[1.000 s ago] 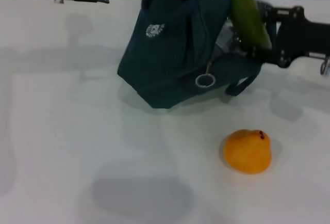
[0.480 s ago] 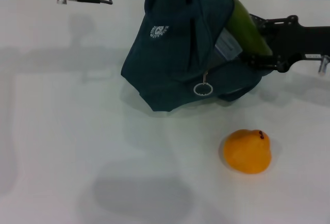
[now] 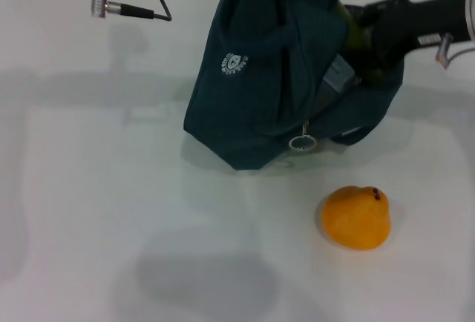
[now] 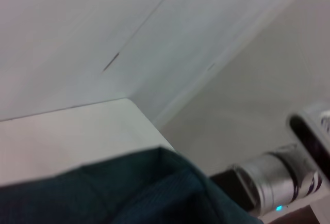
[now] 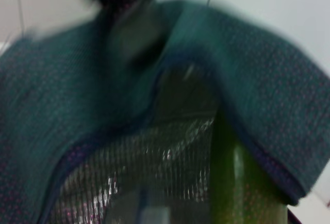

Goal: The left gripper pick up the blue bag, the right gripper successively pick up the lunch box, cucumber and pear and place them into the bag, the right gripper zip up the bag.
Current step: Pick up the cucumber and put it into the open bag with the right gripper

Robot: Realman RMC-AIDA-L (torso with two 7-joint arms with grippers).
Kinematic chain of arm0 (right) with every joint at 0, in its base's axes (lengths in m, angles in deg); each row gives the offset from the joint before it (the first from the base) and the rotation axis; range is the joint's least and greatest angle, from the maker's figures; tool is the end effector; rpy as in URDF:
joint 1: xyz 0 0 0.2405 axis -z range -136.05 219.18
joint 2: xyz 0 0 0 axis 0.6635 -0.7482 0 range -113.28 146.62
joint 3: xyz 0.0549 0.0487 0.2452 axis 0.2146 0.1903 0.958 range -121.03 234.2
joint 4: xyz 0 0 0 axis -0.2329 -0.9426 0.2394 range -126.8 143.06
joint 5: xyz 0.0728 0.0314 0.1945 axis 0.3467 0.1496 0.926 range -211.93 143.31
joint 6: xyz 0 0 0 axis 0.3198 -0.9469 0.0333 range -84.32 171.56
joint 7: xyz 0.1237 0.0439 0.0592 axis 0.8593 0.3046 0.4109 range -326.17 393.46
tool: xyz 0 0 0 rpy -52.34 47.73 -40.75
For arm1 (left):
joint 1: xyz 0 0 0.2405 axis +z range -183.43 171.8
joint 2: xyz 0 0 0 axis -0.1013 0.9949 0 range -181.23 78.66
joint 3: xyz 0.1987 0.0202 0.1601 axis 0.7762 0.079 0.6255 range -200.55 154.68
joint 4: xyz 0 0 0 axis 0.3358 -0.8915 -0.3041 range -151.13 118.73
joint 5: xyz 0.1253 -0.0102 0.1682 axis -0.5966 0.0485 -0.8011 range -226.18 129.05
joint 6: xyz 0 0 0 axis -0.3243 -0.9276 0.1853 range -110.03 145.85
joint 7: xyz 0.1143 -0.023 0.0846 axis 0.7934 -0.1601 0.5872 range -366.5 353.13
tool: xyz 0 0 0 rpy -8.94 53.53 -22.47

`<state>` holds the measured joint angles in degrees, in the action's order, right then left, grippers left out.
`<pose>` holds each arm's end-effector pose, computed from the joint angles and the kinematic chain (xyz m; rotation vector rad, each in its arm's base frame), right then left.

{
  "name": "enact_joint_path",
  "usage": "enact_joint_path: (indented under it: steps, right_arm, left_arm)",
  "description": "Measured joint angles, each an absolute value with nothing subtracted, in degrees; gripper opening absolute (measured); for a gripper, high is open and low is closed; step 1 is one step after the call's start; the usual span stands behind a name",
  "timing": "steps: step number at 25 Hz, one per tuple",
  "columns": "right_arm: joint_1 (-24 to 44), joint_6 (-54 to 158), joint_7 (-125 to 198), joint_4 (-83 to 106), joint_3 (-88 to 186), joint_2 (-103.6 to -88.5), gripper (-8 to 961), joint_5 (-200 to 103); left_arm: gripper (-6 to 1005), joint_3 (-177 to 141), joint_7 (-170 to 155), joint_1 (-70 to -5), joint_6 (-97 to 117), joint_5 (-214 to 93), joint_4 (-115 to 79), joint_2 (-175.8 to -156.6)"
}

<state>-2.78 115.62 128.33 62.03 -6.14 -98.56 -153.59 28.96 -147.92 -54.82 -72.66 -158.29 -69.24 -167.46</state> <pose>0.1470 0.4267 0.0173 -2.7408 0.1207 0.1930 -0.0963 0.4032 0.0355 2.7462 1.2856 0.7023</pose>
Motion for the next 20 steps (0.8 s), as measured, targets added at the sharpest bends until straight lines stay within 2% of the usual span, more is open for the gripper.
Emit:
enact_joint_path:
  steps: [9,20]
  right_arm:
    - [-9.8,118.7,143.3,62.6,-6.4,-98.30,556,-166.9]
    - [-9.9,122.2,144.3,63.6,-5.4,-98.35,563,-165.2]
  left_arm:
    - [44,29.6,-147.9,-55.8,-73.7,-158.2,-69.2,-167.56]
    - [45,29.3,-148.0,-56.1,-73.9,-158.2,-69.2,-167.15]
